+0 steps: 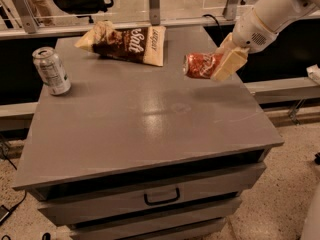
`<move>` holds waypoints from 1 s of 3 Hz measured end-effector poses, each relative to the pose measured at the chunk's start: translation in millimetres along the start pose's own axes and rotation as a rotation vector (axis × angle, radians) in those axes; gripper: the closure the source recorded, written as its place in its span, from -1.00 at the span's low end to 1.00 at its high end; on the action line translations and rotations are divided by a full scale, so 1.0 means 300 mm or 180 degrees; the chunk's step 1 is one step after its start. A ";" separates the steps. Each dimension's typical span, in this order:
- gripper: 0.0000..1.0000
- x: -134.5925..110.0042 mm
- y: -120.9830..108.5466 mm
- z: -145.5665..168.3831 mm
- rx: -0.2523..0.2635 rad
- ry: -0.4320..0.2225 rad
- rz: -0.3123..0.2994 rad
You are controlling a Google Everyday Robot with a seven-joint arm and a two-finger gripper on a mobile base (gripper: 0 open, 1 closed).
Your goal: Move coke can near brown chip bag
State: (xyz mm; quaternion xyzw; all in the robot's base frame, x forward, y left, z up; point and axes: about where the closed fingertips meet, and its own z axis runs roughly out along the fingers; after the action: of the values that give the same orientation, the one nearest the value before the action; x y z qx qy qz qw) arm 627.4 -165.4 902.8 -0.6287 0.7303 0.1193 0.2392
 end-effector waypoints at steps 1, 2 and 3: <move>1.00 -0.025 -0.082 -0.028 0.0091 -0.0122 0.0090; 1.00 -0.102 -0.166 -0.013 0.0169 -0.0192 0.0107; 1.00 -0.195 -0.233 0.008 0.0344 -0.0187 0.0115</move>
Offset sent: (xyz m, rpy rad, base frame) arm 0.0871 0.0318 0.0499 0.0772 -0.0616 -0.0567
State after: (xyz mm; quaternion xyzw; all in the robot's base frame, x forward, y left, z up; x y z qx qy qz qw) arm 701.5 -126.4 938.8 -0.5978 0.7395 0.1024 0.2919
